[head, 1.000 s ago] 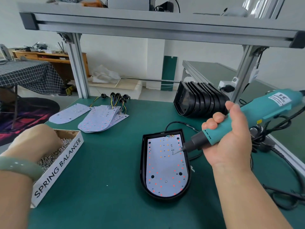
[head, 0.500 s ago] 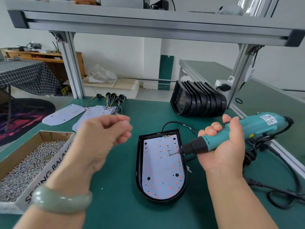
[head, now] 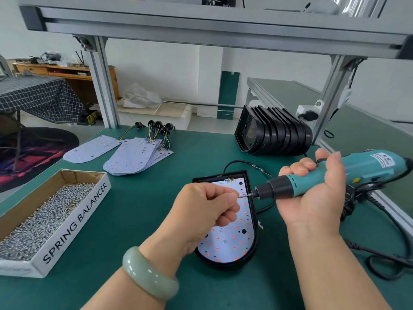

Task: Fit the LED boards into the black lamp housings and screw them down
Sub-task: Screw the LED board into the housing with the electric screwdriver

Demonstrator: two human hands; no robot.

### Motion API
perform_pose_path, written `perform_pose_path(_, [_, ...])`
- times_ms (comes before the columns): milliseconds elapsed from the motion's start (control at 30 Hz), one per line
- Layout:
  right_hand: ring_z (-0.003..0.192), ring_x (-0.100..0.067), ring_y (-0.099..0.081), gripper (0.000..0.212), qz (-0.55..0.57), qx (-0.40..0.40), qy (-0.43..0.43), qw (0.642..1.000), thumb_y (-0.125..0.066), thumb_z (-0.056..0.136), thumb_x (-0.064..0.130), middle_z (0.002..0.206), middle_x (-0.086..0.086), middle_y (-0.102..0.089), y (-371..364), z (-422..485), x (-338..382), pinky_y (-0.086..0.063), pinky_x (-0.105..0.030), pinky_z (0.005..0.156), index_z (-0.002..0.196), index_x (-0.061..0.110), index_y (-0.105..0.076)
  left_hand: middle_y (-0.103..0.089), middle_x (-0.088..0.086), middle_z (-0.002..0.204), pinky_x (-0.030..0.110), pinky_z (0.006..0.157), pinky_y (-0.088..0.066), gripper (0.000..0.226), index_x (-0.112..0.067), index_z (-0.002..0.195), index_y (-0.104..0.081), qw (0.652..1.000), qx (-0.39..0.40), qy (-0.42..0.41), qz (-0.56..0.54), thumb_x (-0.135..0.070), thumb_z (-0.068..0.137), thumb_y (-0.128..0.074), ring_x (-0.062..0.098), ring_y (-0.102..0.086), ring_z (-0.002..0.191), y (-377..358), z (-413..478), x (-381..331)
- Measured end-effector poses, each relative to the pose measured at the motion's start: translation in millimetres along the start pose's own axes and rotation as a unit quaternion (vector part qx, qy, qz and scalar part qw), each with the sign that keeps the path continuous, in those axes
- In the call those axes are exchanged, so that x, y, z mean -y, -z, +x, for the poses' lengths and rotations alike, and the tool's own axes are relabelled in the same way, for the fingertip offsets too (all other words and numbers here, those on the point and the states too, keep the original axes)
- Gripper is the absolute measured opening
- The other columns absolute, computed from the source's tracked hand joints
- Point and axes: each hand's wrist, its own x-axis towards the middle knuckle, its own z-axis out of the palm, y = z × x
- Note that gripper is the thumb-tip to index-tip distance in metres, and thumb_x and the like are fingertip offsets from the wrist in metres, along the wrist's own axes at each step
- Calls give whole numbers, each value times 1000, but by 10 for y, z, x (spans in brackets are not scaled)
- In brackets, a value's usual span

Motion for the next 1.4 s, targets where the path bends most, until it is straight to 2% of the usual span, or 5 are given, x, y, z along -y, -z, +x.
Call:
perform_pose_path(400, [47, -6, -41, 14, 0, -8, 8, 1000, -52, 96, 32, 60, 11, -45, -20, -28, -9, -42, -17, 52, 85, 23, -48, -71, 7, 68, 17, 48, -48, 14, -8, 79, -70, 995, 11, 28, -97, -11, 90, -62, 13, -64, 54, -96, -63, 5])
perform_pose_path(733, [48, -6, -42, 13, 1, -4, 28, 1000, -52, 96, 27, 60, 10, -45, -46, -53, -41, -42, -19, 53, 85, 23, -46, -71, 7, 66, 17, 48, -49, 32, -17, 60, -75, 996, -14, -7, -91, -15, 90, -63, 13, -64, 53, -160, -41, 9])
perform_pose_path(1267, [47, -6, -41, 16, 15, -16, 25, 999, -53, 95, 28, 59, 11, -45, -60, -71, 11, -41, -17, 51, 82, 23, -44, -74, 6, 73, 17, 56, -51, 29, -27, 73, -77, 995, -3, -94, -30, -4, 86, -65, 13, -69, 62, -130, 1, 51])
perform_pose_path(1367, [48, -6, -42, 16, 13, -21, 35, 999, -55, 94, 30, 60, 10, -45, -46, -55, 22, -41, -18, 51, 83, 23, -45, -75, 0, 79, 16, 61, -52, 9, -25, 84, -77, 994, 10, -108, 15, -17, 80, -73, 9, -69, 67, -94, 9, 8])
perform_pose_path(1400, [48, -6, -42, 16, 13, -24, 40, 999, -56, 94, 30, 60, 10, -45, -39, -41, 29, -41, -18, 51, 83, 23, -46, -75, -5, 84, 17, 65, -52, 20, -26, 96, -75, 992, -13, -114, 56, -27, 76, -76, 7, -68, 72, -41, 53, 18])
